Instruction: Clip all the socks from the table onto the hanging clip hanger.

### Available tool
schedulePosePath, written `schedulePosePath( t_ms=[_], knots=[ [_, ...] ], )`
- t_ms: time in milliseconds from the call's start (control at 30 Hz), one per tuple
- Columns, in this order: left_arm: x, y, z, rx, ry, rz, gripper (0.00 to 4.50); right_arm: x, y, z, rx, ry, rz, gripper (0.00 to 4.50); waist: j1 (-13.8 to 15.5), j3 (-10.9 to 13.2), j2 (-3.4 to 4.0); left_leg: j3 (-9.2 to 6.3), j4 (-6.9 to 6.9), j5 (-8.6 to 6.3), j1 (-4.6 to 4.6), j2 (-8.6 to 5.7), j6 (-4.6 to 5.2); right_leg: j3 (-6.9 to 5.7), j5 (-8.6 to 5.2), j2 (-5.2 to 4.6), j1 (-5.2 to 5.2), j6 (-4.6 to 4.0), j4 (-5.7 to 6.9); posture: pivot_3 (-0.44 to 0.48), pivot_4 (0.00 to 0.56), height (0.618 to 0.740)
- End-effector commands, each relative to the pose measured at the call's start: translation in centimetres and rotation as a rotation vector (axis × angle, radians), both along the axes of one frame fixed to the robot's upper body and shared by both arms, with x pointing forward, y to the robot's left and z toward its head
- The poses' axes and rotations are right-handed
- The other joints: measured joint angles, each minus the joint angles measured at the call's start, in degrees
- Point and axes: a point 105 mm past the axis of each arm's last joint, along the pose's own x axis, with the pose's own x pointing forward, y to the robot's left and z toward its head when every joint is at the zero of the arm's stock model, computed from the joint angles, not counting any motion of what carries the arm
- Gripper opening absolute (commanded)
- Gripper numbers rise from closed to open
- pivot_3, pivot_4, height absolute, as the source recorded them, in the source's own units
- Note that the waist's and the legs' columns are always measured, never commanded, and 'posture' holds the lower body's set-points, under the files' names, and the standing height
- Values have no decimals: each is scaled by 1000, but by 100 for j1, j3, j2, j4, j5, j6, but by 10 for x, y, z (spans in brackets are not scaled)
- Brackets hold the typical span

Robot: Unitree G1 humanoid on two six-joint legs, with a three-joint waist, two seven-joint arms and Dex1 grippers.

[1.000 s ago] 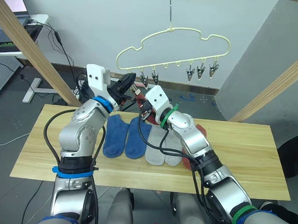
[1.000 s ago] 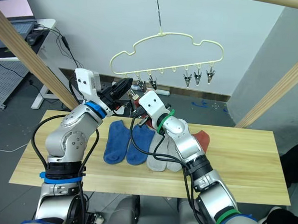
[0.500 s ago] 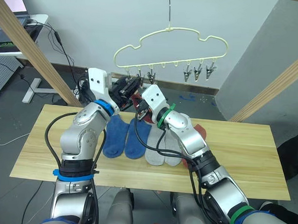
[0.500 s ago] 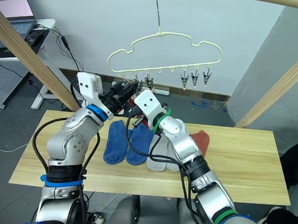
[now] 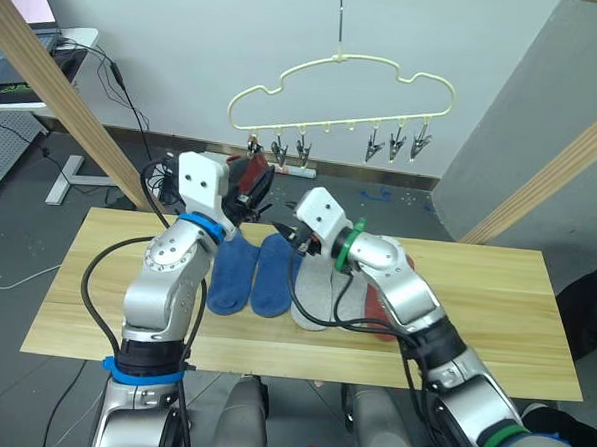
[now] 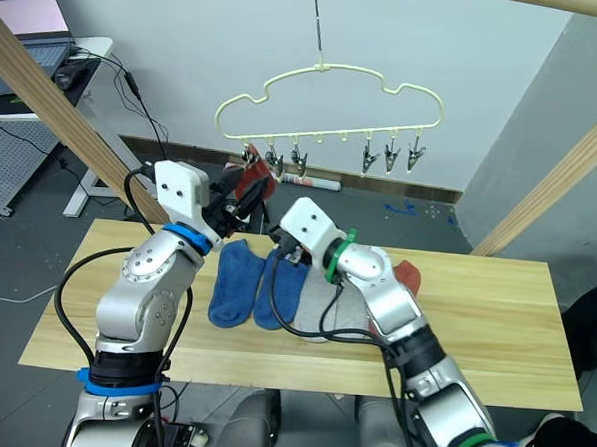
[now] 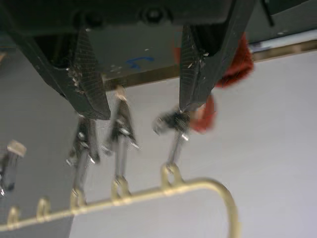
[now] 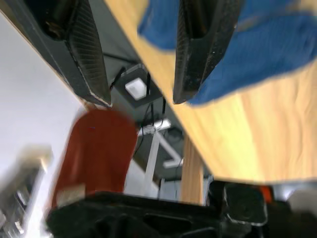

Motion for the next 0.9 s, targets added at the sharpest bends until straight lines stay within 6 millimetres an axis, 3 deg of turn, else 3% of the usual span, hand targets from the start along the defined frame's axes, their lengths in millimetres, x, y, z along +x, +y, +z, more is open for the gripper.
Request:
schedulePosePath(
  t_ms=[33, 233, 367, 900],
  knots=[
    [-10, -16, 13, 38, -116, -21, 2446, -18, -8, 21, 9, -50, 57, 2051, -7, 0, 0, 0, 0, 0, 0, 0, 0, 0, 0, 0, 0, 0, 0, -225, 292, 689],
    [-1, -30, 5, 32, -134, 1, 2446, -31, -37, 33, -29, -54, 38, 2051, -23, 0, 0, 1, 6, 0, 1, 0, 1, 2, -1, 0, 2, 1, 0, -251, 299, 689],
    [11, -29, 7, 12, -158, 66, 2446, -35, -48, 38, -43, -50, 20, 2051, -33, 0, -1, 1, 6, 1, 1, 0, 1, 3, -1, 0, 2, 1, 0, -270, 302, 689],
    [35, -22, 16, -33, -208, 159, 2446, -26, -67, 54, -42, -68, -36, 2051, -186, 1, -2, 2, 5, 0, 0, -1, 2, 3, -1, 0, 2, 2, -3, -300, 305, 689]
  ],
)
